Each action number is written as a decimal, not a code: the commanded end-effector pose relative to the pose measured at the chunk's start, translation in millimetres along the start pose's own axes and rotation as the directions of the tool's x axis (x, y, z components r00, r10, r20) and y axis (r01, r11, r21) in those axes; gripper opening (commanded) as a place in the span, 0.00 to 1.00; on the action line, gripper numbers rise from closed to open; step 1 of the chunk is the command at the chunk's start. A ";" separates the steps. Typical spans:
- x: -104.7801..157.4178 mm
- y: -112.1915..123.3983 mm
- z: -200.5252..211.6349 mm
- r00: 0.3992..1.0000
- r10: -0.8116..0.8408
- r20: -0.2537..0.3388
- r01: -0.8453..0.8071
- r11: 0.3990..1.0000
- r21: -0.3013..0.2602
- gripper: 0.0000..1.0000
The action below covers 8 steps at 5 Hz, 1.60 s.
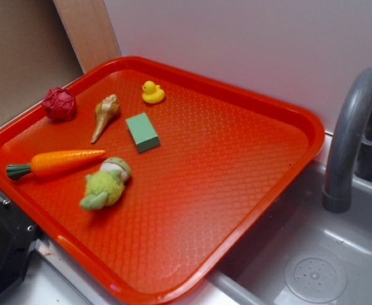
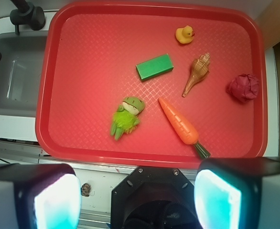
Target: Grab the shell.
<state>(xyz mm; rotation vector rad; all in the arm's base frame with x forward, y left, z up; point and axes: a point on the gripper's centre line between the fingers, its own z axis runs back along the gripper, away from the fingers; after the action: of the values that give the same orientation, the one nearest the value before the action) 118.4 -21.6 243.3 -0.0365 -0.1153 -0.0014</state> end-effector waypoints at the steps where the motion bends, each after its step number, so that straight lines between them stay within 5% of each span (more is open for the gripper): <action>1: 0.0 0.0 0.0 1.000 0.000 0.000 0.000 1.000 0.000 1.00; 3: 56.6 -7.5 -2.8 0.956 0.281 0.088 -0.277 0.960 -0.048 1.00; 5: 109.2 29.7 -14.8 0.843 0.461 0.276 -0.482 0.876 0.009 1.00; 7: 134.0 72.6 -66.2 0.814 0.494 0.305 -0.540 0.837 0.087 1.00; 8: 135.1 90.3 -98.3 0.819 0.508 0.267 -0.551 0.827 0.116 1.00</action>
<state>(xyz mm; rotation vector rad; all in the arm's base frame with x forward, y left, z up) 264.2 52.9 142.8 0.1212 -0.2894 0.5711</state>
